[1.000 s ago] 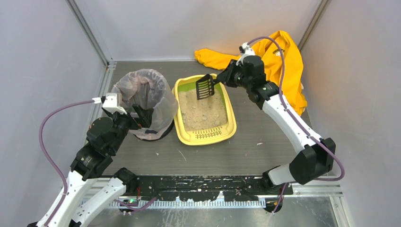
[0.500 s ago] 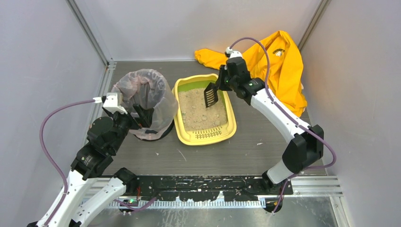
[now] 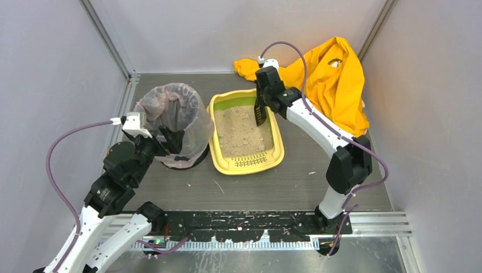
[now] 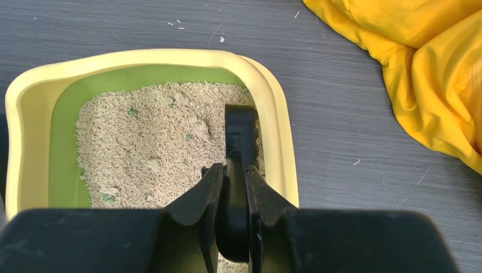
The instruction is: Clean the litter box
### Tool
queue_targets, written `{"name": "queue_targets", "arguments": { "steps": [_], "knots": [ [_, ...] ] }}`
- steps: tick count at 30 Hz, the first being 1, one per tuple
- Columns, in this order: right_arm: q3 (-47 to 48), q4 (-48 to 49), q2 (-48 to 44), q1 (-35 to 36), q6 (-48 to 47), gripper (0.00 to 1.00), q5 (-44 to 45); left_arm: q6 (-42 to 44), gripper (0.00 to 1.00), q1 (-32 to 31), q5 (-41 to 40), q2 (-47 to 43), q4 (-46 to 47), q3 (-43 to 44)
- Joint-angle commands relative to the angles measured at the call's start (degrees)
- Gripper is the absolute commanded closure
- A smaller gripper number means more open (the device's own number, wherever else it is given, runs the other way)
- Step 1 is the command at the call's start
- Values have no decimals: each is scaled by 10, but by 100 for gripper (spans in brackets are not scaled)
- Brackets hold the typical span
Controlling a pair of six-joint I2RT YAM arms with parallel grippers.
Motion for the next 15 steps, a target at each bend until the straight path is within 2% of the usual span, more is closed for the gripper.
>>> {"name": "queue_targets", "arguments": {
  "steps": [1, 7, 15],
  "knots": [
    [45, 16, 13, -1, -20, 99, 37, 10, 0, -1, 2, 0, 25, 9],
    [65, 30, 49, -1, -22, 99, 15, 10, 0, -1, 2, 3, 25, 7],
    [82, 44, 75, -9, 7, 99, -60, 10, 0, -1, 0, 0, 21, 5]
  ]
}}
